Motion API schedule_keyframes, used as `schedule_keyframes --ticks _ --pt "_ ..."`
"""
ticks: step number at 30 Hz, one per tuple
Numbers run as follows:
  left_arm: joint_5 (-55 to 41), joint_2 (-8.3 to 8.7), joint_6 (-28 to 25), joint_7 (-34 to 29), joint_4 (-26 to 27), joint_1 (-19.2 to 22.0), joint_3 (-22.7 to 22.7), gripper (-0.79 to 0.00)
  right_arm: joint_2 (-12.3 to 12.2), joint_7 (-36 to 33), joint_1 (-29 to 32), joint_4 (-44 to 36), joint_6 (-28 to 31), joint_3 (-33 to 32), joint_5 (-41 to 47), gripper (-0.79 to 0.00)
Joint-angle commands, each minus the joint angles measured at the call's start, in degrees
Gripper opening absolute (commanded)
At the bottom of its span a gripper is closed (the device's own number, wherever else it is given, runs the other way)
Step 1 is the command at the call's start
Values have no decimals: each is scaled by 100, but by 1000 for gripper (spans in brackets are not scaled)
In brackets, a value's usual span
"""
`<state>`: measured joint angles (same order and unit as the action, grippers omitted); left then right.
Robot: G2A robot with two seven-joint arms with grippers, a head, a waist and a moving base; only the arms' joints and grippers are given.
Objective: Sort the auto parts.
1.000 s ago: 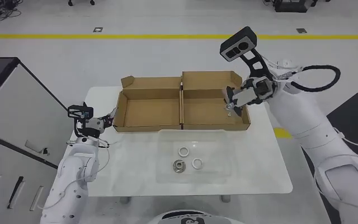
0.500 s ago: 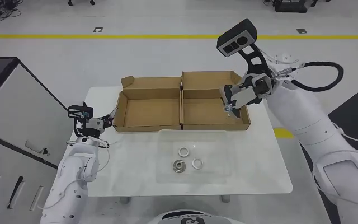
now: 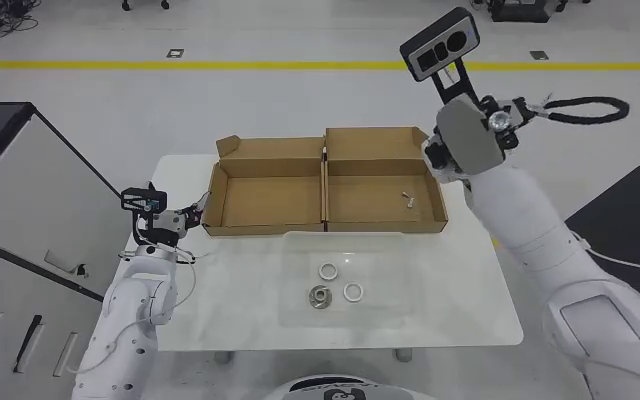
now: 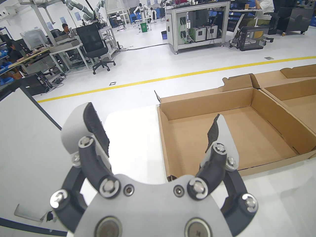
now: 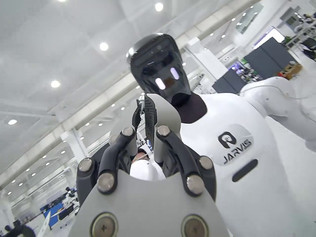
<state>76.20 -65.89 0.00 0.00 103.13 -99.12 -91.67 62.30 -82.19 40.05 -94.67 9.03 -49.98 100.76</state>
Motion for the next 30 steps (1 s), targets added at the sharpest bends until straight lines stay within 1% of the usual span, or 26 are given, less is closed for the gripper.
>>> schedule_keyframes --ticks 1,5,10,14,20,23,30 --pt "0 0 0 0 0 0 0 0 45 12 -30 -14 14 -29 8 -785" --pt "0 0 0 0 0 0 0 0 129 61 -83 25 13 -82 -220 -785" --pt "0 0 0 0 0 0 0 0 144 258 -198 128 -59 -237 -1238 -785" --pt "0 0 0 0 0 0 0 0 140 338 -208 84 -143 -374 -1877 -785" --pt "0 0 0 0 0 0 0 0 143 408 -158 13 -293 -540 -2473 -785" --pt "0 0 0 0 0 0 0 0 169 400 -77 -14 -346 -597 -2364 -785" --pt "0 0 0 0 0 0 0 0 296 242 156 -22 -387 -701 -1354 -785"
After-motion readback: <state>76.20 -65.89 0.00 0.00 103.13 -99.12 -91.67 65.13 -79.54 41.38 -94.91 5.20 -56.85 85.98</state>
